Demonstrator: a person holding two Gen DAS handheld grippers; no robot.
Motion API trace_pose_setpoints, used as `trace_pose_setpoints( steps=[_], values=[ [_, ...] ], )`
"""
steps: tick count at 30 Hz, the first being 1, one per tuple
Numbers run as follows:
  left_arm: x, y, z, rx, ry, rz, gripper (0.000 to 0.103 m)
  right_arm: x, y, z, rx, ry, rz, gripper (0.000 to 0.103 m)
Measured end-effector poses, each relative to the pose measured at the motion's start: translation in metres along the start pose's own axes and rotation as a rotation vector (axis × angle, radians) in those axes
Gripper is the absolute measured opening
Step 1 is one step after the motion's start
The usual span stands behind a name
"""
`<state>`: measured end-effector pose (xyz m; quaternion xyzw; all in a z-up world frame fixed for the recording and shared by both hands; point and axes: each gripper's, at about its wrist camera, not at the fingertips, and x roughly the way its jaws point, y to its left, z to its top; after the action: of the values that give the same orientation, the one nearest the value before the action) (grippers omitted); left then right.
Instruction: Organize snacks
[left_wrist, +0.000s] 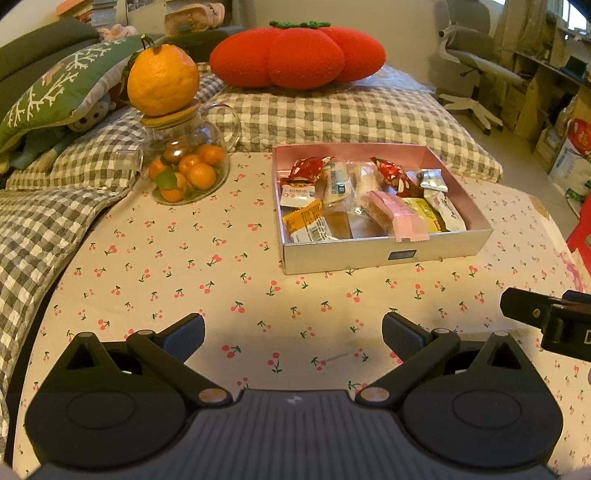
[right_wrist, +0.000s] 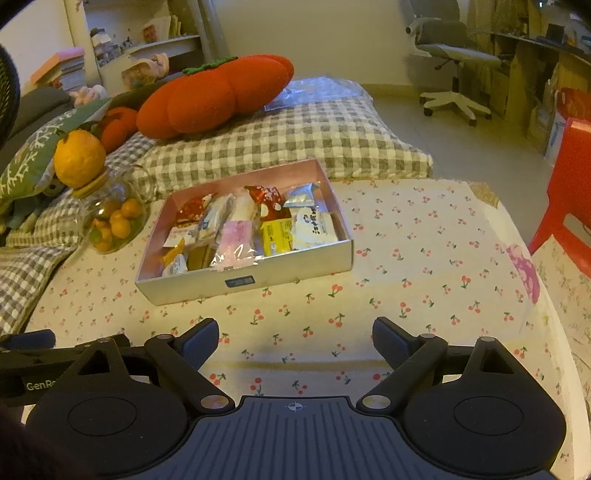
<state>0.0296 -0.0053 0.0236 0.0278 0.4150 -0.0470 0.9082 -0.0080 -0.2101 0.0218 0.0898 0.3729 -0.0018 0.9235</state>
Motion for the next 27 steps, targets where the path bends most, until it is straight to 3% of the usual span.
trace_pose_setpoints(
  steps=[27],
  values=[
    [-0.004, -0.0029, -0.0024, 0.011, -0.007, 0.002, 0.103, 0.0005, 0.0013, -0.0012, 0.006, 0.007, 0.006, 0.092]
  ],
)
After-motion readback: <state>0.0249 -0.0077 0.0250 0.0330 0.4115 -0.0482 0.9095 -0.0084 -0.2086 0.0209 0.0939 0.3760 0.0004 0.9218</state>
